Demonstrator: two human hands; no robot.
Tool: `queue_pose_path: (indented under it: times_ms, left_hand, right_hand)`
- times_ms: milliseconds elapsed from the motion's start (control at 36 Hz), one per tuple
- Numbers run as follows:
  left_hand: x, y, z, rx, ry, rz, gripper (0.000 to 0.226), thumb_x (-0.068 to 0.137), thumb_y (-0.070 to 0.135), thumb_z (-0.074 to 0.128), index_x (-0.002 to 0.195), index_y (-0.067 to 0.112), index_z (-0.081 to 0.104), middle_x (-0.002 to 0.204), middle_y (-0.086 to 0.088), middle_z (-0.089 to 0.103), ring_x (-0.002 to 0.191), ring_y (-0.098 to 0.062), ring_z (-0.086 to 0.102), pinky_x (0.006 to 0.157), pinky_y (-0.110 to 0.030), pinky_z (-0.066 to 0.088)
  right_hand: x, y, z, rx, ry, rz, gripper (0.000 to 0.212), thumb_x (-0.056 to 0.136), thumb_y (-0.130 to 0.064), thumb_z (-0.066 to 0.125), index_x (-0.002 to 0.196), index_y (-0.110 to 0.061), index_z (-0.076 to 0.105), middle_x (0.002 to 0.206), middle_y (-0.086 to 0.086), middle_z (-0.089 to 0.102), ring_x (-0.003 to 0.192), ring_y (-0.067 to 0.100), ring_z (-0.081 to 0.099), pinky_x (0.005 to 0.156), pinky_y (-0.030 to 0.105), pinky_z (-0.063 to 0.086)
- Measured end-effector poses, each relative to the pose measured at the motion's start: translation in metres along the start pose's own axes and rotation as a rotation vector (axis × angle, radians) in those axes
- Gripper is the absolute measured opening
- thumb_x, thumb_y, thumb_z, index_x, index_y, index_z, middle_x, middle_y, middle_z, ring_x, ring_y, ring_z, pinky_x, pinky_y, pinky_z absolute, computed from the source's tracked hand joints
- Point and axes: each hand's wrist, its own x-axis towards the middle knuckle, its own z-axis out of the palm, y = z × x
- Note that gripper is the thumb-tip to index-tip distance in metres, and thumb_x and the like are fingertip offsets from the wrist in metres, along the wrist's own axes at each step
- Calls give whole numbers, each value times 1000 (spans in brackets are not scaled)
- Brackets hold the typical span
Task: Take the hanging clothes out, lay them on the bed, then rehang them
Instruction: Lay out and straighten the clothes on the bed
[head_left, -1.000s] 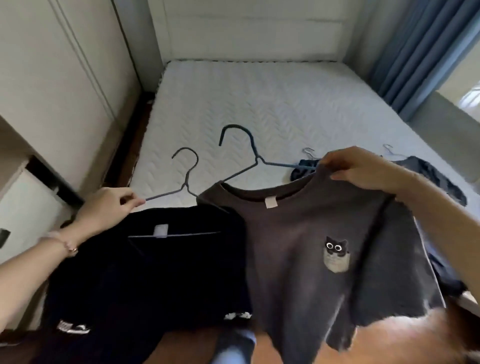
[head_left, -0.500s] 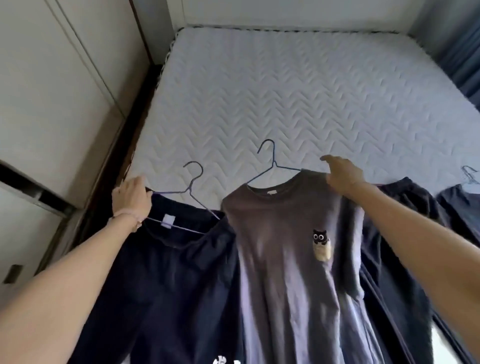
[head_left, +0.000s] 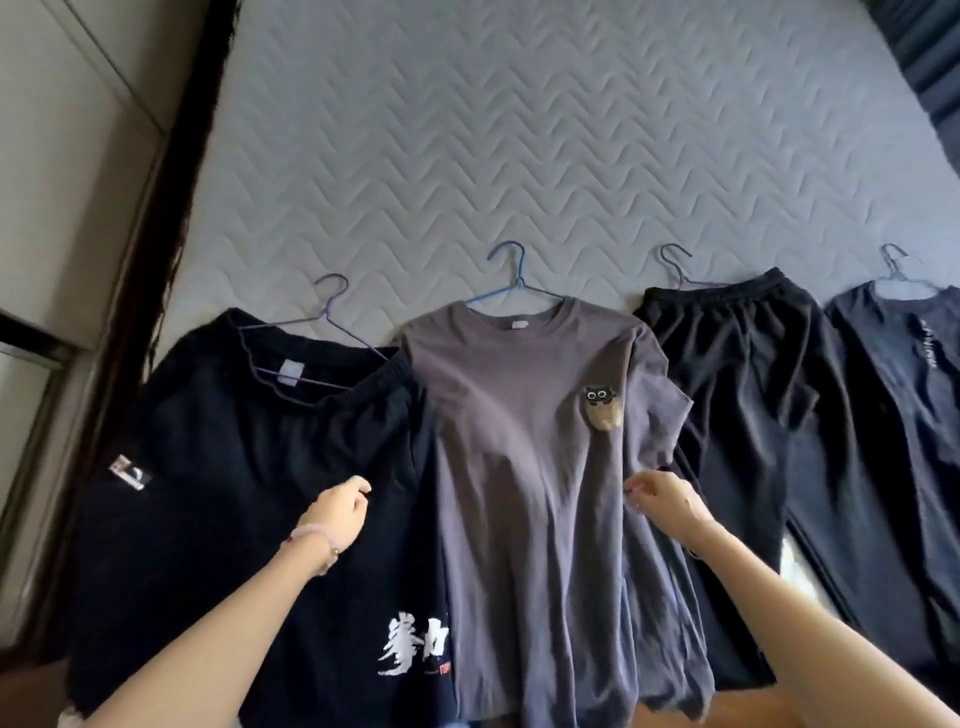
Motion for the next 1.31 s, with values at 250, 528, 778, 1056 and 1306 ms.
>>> queue_pose_path:
  times_ms: [250,528,778,1056,1306]
  left_hand:
    - [-71,4,121,-213,-168,-91,29,89,8,43,110,15,62,106,-11,69,93,-29,63,79,-28,47]
    - [-129,6,219,-380,-113,-293,25,91,5,48,110,4,63,113,-14,68,107,-29,62,91,-29,45]
    - [-148,28,285,-386,270,-477,45,80,-3,60,123,0,51,129,-22,46,112,-39,54,96,-40,41]
    - [-140,30,282,-410,322,-543,38,81,9,65,115,1,52,121,-25,53,107,-42,55,92,-42,42]
    - [-142,38,272,-356,54,-521,25,90,23,50,100,1,56,117,-23,62,106,-37,58,86,-36,44]
  right_hand:
    - [-45,102,50,201,-75,197,24,79,4,61,101,0,70,69,6,66,54,8,59,43,6,40]
    - [-31,164,84,136,-46,183,19,85,-18,58,100,-13,70,93,9,67,91,28,63,66,27,39]
    - [-15,234,98,86,-86,247,14,75,-10,60,81,1,65,79,19,66,73,30,62,59,30,37]
    - [-13,252,113,219,-128,205,18,82,-22,67,95,-10,64,92,8,64,91,27,62,72,30,43]
    - [-25,274,114,268,-189,64,28,89,-18,61,65,-7,53,62,7,54,63,19,49,56,31,34]
